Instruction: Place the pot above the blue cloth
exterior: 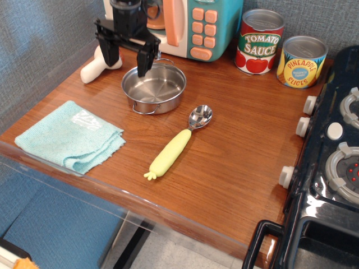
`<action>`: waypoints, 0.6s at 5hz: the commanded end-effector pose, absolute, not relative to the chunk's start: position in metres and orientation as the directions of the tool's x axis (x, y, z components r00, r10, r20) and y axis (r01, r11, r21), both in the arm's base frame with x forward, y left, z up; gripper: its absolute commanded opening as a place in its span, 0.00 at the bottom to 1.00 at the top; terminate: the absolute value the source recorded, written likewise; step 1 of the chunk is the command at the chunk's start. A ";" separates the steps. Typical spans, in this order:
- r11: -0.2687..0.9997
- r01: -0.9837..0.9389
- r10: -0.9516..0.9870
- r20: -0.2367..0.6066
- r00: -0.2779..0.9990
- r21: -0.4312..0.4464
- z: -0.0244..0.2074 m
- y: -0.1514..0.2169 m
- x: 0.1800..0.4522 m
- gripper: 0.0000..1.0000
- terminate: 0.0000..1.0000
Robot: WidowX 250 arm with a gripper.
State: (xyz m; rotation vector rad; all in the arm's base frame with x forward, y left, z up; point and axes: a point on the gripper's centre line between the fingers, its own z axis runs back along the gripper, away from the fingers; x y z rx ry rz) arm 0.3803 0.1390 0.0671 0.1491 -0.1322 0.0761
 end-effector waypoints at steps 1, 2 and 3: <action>0.990 -0.062 0.035 0.211 0.977 0.127 0.124 0.134 0.383 1.00 0.00; 0.990 -0.062 0.035 0.211 0.977 0.127 0.124 0.134 0.383 1.00 0.00; 0.990 -0.062 0.035 0.211 0.977 0.127 0.124 0.134 0.383 1.00 1.00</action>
